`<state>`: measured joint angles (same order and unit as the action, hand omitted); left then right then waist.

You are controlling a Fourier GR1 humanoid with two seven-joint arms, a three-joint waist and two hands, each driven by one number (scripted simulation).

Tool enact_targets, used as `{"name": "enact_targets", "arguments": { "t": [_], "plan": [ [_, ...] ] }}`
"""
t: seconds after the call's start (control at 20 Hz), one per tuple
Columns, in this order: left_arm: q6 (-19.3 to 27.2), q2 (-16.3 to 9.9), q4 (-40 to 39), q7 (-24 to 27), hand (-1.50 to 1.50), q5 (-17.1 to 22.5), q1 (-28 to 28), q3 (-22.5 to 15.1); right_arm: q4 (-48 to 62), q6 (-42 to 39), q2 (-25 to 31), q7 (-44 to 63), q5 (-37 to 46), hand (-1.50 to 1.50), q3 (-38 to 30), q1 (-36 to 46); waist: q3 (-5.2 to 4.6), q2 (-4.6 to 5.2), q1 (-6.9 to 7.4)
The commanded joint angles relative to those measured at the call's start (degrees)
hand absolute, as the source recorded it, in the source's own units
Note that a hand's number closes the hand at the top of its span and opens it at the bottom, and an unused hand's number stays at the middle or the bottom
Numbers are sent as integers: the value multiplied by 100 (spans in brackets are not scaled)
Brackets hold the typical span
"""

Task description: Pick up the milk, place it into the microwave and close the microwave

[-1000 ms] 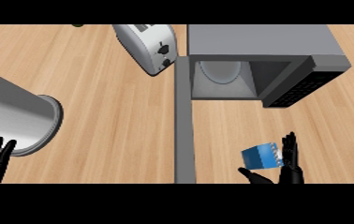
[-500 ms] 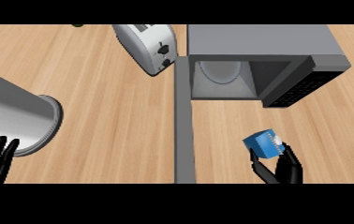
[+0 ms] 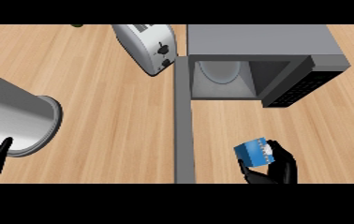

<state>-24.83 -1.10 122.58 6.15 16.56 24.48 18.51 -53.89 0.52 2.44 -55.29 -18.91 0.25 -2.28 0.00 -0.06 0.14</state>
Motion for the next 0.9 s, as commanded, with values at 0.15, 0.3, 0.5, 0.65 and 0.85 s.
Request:
{"name": "enact_targets", "arguments": {
  "t": [0.15,0.3,0.5,0.65,0.85],
  "plan": [
    [-183,-82,-55,69,-150,190,65,129,199,-1163,726,1062,-183,150,94,1119,2,13,98],
    [-346,105,-156,391,-150,-2,296,140,201,-1275,708,718,161,150,304,1041,0,4,50],
    [-460,96,38,290,-150,62,448,223,-861,-846,512,1464,350,150,633,733,-3,-7,10],
    [-358,-142,-42,-124,-150,455,140,443,-1999,-416,384,2006,531,150,967,113,-4,-11,-27],
    [-529,72,-26,176,-150,260,349,391,-3656,-350,629,3123,318,150,1124,-414,-7,-20,-42]
  ]
}}
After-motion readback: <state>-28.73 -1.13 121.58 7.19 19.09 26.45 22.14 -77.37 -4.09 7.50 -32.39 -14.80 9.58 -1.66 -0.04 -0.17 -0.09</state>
